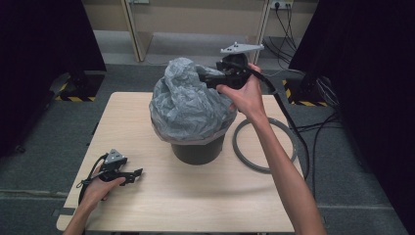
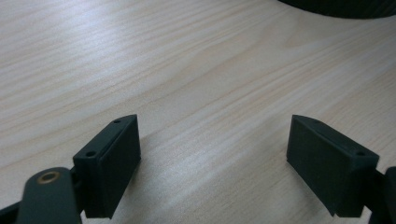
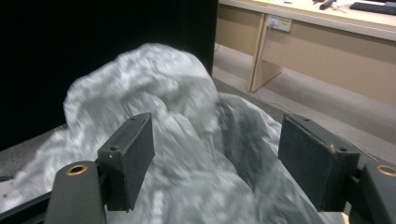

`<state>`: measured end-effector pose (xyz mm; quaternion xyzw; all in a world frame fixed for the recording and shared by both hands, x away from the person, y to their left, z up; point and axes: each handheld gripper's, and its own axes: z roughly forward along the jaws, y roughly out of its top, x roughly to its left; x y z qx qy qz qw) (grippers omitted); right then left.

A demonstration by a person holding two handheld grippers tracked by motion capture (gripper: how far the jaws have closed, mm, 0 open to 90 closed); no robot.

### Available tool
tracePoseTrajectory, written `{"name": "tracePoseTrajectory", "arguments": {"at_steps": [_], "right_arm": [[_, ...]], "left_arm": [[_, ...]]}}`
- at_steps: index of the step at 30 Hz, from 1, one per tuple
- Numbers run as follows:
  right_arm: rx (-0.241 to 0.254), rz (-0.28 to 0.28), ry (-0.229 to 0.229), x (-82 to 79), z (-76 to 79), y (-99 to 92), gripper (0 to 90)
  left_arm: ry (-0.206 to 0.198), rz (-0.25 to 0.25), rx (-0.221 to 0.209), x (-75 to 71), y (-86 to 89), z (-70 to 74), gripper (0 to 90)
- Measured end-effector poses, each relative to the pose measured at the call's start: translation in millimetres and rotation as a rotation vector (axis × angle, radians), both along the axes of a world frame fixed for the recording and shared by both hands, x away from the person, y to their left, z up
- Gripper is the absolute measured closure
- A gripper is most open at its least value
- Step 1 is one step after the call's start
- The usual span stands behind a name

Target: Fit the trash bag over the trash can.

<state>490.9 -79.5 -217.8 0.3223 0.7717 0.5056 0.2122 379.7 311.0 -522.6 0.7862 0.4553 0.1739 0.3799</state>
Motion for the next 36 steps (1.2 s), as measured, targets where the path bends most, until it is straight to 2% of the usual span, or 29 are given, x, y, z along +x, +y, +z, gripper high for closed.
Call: {"name": "tracePoseTrajectory", "arguments": {"at_steps": [4,7,12,17,21,23,26,28,30,36], "right_arm": [[0.020,0.019,0.006,2.9,8.5,14.7,26.9],[0.021,0.035,-0.001,2.8,15.0,28.8,26.6],[-0.003,0.046,0.002,5.2,17.0,51.0,26.2],[0.004,0.034,0.011,12.5,16.6,57.9,25.8],[-0.014,0.025,0.025,21.6,14.6,64.4,25.9],[-0.056,0.001,0.021,26.8,10.4,66.8,26.0],[-0.147,-0.031,0.052,37.2,-3.4,70.7,25.6],[-0.187,-0.044,0.068,43.4,-14.1,73.1,25.9],[-0.192,-0.034,0.113,48.7,-25.4,75.3,26.3],[-0.318,-0.014,0.219,64.6,-57.3,81.9,26.2]], "left_arm": [[0.001,-0.002,0.004,0.1,0.4,-0.1,16.4],[-0.010,-0.013,0.061,-1.1,-5.4,-0.4,14.4],[-0.009,-0.013,0.058,-1.2,-5.4,-0.5,13.6],[-0.009,-0.013,0.058,-1.3,-5.4,-0.5,13.6],[-0.009,-0.013,0.058,-1.3,-5.4,-0.5,13.6],[-0.009,-0.014,0.059,-1.3,-5.4,-0.5,13.6],[-0.009,-0.013,0.059,-1.3,-5.4,-0.5,13.6],[-0.009,-0.013,0.059,-1.3,-5.4,-0.5,13.6],[-0.009,-0.014,0.059,-1.3,-5.4,-0.5,13.6],[-0.009,-0.013,0.058,-1.3,-5.4,-0.5,13.6]]}}
